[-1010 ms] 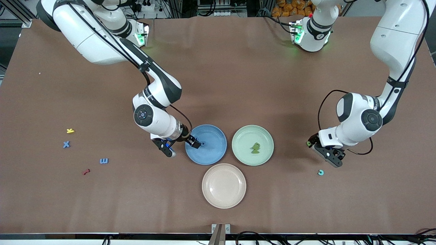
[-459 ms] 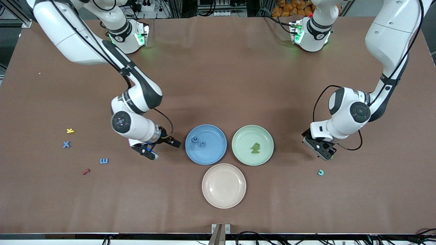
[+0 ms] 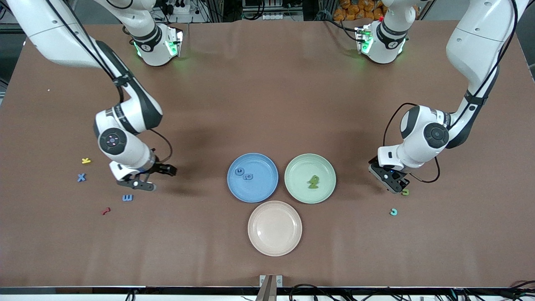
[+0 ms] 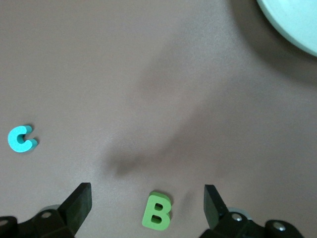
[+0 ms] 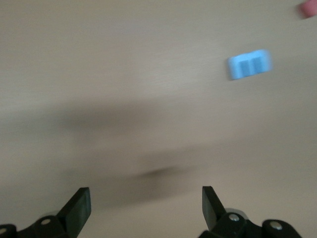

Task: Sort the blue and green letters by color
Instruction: 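Lower the left gripper to green B while the right gripper lowers to blue X, then grasp green B with the left gripper while the right gripper grasps blue X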

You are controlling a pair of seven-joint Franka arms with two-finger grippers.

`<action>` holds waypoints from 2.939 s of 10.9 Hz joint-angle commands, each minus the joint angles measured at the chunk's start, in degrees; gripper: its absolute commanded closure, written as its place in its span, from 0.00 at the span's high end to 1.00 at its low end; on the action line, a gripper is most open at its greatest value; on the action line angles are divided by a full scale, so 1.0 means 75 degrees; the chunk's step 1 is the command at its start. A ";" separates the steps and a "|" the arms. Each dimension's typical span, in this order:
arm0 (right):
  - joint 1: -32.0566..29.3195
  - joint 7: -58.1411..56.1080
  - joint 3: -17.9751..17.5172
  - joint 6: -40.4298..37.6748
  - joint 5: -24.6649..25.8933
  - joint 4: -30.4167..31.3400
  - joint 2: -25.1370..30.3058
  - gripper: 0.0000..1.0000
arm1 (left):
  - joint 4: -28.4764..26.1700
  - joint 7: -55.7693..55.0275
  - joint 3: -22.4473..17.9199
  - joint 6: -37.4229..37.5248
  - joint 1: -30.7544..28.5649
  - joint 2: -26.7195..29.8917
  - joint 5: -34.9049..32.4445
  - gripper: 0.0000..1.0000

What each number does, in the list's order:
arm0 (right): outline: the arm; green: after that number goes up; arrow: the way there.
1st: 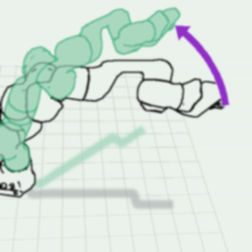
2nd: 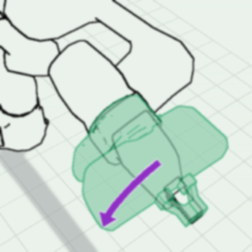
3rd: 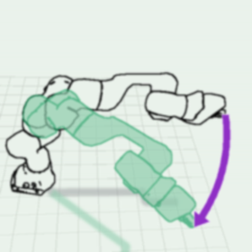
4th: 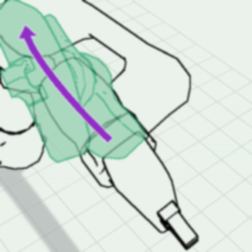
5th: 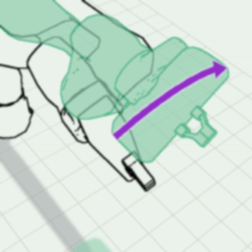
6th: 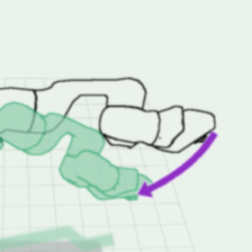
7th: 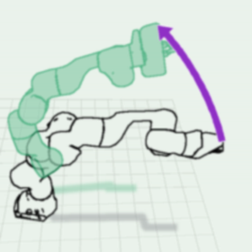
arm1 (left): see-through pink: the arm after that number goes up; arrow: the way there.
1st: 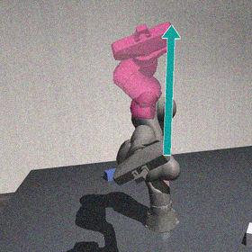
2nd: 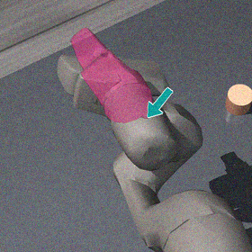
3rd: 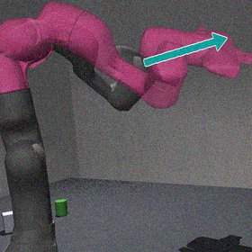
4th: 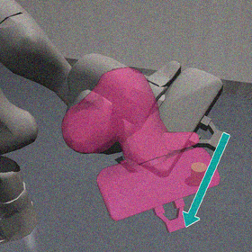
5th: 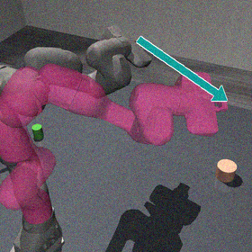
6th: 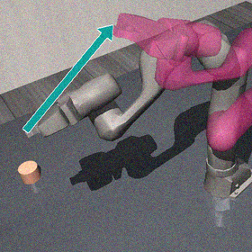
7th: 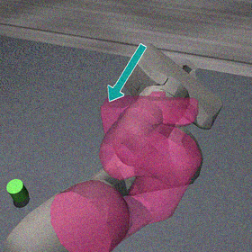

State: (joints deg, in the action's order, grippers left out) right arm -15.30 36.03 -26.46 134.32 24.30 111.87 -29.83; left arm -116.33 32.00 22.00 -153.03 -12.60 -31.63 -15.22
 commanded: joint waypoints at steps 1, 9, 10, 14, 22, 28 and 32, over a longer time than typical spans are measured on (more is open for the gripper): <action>-0.1051 -0.1366 -0.0070 0.0381 0.0370 0.0680 0.0379 0.99 | -0.0192 0.0046 0.0008 0.0036 -0.0030 0.0081 -0.0173 1.00; -0.3420 -0.5526 -0.0047 0.1061 0.0381 0.0742 0.0253 0.97 | -0.0004 -0.0001 -0.0062 0.0669 0.0145 -0.0107 -0.0185 1.00; -0.3561 -0.5855 -0.0035 0.1086 0.0381 0.0474 -0.0016 0.97 | -0.0005 0.0011 -0.0074 0.0681 0.0145 -0.0130 -0.0185 1.00; -0.3855 -0.6864 0.0000 0.1086 0.0405 -0.0161 -0.0685 0.97 | 0.0031 -0.0082 -0.0074 0.0869 0.0134 -0.0142 -0.0419 1.00; -0.3937 -0.7651 0.0223 0.1075 0.0428 -0.1111 -0.1471 0.97 | 0.0031 -0.0223 -0.0191 0.0869 0.0134 -0.0189 -0.0455 0.74; -0.3949 -0.7640 0.0235 0.1098 0.0405 -0.1111 -0.1589 0.96 | 0.0031 -0.1251 -0.0191 0.0869 0.0204 -0.0189 -0.1215 0.29; -0.4031 -0.7663 0.0247 0.1098 0.0428 -0.0901 -0.1613 0.62 | 0.0031 -0.1465 -0.0179 0.0869 0.0192 -0.0189 -0.1216 0.10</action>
State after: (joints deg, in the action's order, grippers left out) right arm -44.18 -20.80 -23.90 142.54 26.27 104.71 -41.12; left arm -116.51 23.70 20.97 -146.50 -11.33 -32.56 -22.31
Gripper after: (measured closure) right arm 0.066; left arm 0.718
